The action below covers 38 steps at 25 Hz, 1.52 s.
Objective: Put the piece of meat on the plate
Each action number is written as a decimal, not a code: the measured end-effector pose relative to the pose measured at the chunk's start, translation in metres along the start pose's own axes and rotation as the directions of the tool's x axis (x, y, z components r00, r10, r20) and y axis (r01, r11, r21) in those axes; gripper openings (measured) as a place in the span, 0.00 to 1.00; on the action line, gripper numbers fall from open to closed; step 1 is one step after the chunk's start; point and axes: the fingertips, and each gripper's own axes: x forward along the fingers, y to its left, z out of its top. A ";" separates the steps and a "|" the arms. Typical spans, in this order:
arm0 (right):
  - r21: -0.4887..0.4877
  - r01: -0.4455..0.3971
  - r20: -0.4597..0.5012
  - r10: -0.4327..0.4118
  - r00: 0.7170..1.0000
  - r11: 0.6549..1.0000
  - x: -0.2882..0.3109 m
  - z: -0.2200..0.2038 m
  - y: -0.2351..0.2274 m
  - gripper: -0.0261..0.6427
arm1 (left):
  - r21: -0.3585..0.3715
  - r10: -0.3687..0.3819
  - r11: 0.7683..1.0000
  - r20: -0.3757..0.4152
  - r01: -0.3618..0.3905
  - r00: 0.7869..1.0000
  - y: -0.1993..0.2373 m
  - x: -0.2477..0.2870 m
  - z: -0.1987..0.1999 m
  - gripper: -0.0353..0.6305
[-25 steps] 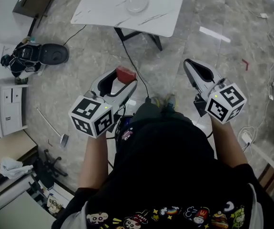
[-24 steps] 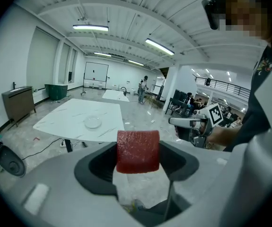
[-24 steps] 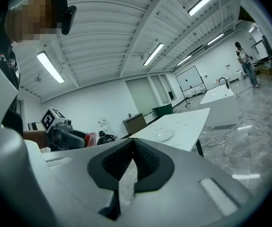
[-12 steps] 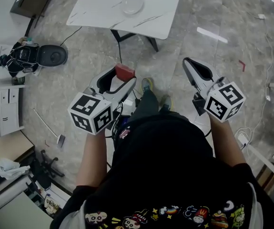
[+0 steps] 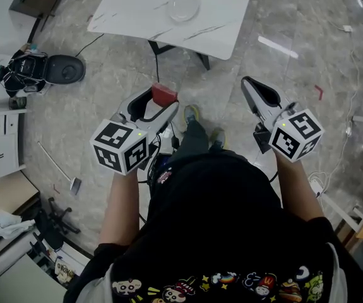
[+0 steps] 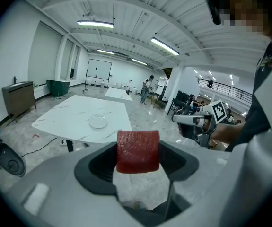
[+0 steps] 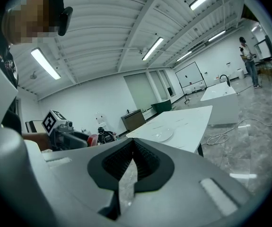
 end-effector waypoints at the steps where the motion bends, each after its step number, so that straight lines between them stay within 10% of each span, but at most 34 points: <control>1: 0.001 0.001 -0.001 -0.001 1.000 1.000 0.007 0.003 -0.001 0.08 | 0.001 -0.002 1.000 -0.004 0.002 1.000 0.007 0.003 0.002 0.64; 38: 0.054 0.182 0.000 -0.182 0.983 0.982 0.142 0.043 -0.010 0.08 | 0.061 -0.207 0.975 -0.089 0.213 0.974 0.142 0.058 0.057 0.64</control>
